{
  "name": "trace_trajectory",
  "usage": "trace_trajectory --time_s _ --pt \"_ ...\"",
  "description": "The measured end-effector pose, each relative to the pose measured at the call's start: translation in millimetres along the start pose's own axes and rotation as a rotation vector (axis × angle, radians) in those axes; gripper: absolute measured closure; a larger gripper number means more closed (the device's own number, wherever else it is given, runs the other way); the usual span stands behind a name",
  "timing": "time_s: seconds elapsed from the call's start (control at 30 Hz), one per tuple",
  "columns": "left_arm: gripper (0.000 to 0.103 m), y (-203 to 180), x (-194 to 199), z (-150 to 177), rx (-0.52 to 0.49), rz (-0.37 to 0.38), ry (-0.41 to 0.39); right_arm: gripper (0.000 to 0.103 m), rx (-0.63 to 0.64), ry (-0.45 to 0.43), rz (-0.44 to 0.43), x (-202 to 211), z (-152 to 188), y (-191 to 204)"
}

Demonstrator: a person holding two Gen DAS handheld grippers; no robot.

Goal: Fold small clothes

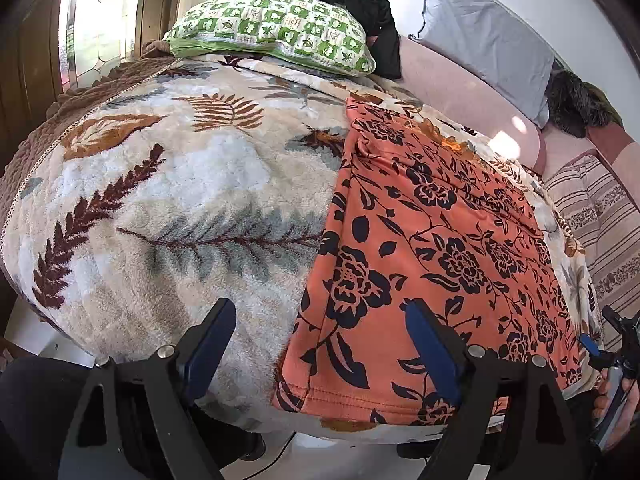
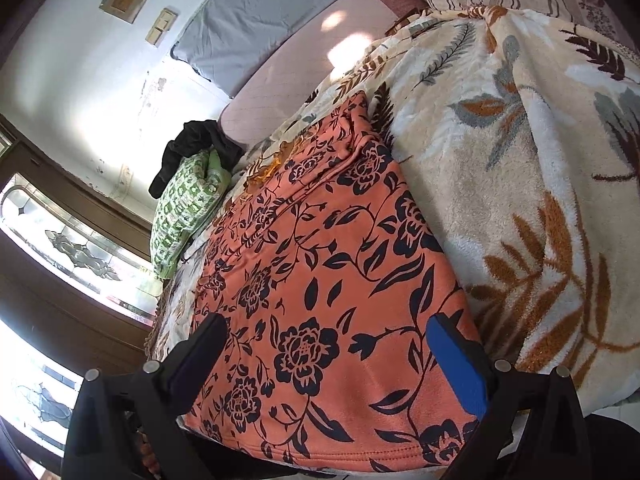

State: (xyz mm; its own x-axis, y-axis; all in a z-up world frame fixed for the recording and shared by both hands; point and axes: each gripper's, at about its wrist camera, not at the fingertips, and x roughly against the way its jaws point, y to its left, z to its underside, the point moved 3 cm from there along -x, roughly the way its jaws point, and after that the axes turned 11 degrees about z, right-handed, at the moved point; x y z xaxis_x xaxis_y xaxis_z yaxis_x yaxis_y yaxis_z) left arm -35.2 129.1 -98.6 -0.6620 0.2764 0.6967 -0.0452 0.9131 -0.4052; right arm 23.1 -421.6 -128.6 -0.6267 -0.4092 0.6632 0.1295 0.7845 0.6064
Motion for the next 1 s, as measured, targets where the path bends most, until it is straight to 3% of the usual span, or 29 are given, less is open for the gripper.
trace_trajectory --time_s 0.3,0.6,0.7,0.87,1.0 --pt "0.016 -1.0 1.2 12.9 0.012 0.023 0.041 0.002 0.000 -0.009 -0.013 6.1 2.2 -0.2" --pt "0.016 -8.7 16.4 16.1 0.021 0.064 0.026 0.002 0.009 -0.008 -0.036 17.1 2.9 2.2" --pt "0.016 -4.5 19.0 17.9 0.053 0.082 0.028 0.002 0.059 0.050 -0.059 22.4 -1.2 7.6" --pt "0.016 6.0 14.2 26.0 0.083 0.089 0.061 0.002 0.162 0.215 0.023 26.7 -5.1 -0.5" --pt "0.016 15.1 2.8 31.5 0.119 0.077 0.104 0.002 0.202 0.297 0.076 21.8 1.4 -20.3"
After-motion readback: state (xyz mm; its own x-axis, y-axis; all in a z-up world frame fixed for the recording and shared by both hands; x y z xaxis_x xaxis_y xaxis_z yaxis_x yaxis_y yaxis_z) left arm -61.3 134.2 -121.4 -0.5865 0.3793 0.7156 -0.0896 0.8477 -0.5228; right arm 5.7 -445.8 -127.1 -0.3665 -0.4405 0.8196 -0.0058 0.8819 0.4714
